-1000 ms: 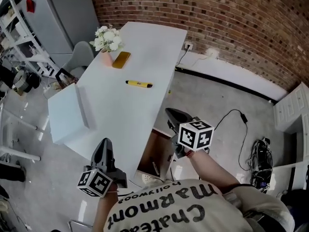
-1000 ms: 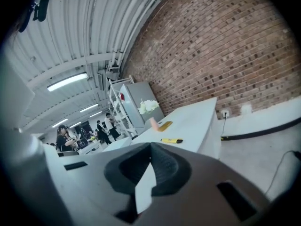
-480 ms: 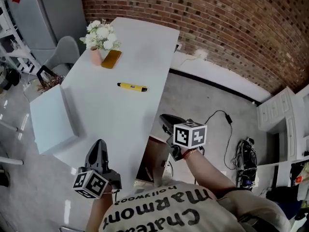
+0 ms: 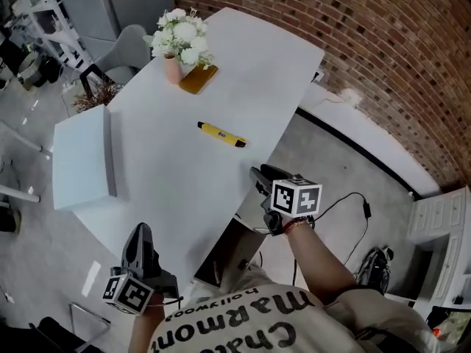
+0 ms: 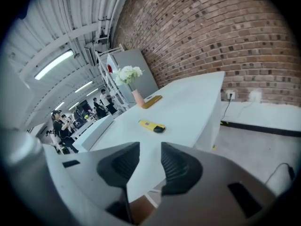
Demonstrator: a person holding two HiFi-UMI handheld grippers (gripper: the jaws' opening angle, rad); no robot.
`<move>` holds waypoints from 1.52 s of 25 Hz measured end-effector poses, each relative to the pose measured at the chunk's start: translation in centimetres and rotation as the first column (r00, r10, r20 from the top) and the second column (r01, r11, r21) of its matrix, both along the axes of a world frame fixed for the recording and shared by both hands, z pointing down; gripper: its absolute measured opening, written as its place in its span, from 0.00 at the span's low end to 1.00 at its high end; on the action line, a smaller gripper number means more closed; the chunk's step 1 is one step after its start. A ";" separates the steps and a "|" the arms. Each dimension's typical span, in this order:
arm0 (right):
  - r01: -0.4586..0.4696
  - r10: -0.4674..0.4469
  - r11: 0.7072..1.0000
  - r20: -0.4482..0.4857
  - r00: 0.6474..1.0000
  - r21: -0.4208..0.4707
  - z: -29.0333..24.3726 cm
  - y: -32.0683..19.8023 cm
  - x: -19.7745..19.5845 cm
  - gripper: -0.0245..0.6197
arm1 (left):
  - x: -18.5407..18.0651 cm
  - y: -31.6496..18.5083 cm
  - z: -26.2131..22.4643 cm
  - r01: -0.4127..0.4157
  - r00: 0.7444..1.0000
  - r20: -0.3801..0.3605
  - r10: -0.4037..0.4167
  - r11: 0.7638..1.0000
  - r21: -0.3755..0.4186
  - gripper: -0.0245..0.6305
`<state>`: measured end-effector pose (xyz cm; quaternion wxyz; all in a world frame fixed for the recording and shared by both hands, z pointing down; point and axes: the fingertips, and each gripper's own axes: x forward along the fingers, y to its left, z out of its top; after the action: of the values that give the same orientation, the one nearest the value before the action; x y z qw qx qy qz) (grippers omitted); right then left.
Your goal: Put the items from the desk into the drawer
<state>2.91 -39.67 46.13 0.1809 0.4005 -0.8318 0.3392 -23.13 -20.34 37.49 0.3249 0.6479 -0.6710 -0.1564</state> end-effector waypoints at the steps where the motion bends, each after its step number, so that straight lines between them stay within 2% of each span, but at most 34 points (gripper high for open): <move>1: 0.022 -0.022 1.000 0.001 1.000 0.002 0.4 -1.1 0.0 0.27 | 0.2 -0.1 0.3 0.035 0.999 0.001 -0.035 0.999 -0.010 0.04; 6: 0.143 -0.143 0.990 0.009 0.990 -0.004 2.2 -5.4 -0.3 0.28 | 0.9 0.1 1.3 0.223 0.974 -0.018 -0.224 0.974 -0.035 0.04; 10: 0.234 -0.234 0.972 -0.005 0.972 0.023 2.8 -7.5 -1.9 0.30 | 1.3 1.7 0.7 0.301 0.954 0.022 -0.300 0.951 -0.073 0.04; 14: 0.352 -0.347 0.932 -0.075 0.935 0.083 2.8 -9.0 -4.0 0.31 | 1.1 3.1 -0.2 0.366 0.930 0.055 -0.362 0.925 -0.103 0.04; 18: 0.444 -0.437 0.893 -0.094 0.894 0.069 3.2 -9.6 -5.9 0.35 | 0.2 4.3 -0.6 0.429 0.903 0.050 -0.426 0.895 -0.122 0.04; 20: 0.483 -0.477 0.875 -0.099 0.873 0.044 3.7 -9.8 -6.7 0.41 | -0.2 4.5 -0.8 0.448 0.894 0.051 -0.445 0.886 -0.121 0.04; 23: 0.515 -0.508 0.856 -0.132 0.851 0.028 4.6 -9.9 -7.5 0.41 | -0.7 4.5 -1.2 0.459 0.888 0.086 -0.451 0.881 -0.114 0.04; 27: 0.559 -0.539 0.828 -0.217 0.814 0.042 5.3 -9.8 -8.8 0.41 | -0.8 4.4 -0.9 0.459 0.888 0.085 -0.452 0.880 -0.120 0.04; 31: 0.603 -0.556 0.796 -0.337 0.760 0.047 6.3 -9.5 -9.6 0.41 | -1.1 4.8 -0.9 0.467 0.884 0.097 -0.458 0.877 -0.117 0.04; 35: 0.611 -0.542 0.788 -0.384 0.748 0.076 6.5 -9.5 -9.7 0.39 | -1.6 6.2 -0.6 0.492 0.870 0.096 -0.483 0.863 -0.114 0.04; 38: 0.614 -0.548 0.786 -0.379 0.745 0.069 6.5 -9.4 -9.8 0.39 | -1.5 6.6 -0.6 0.504 0.864 0.058 -0.501 0.858 -0.101 0.04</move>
<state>-6.91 -49.05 52.67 0.3792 0.1876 -0.8993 0.1107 -24.61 -13.78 36.94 0.2990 0.4333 -0.8291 -0.1880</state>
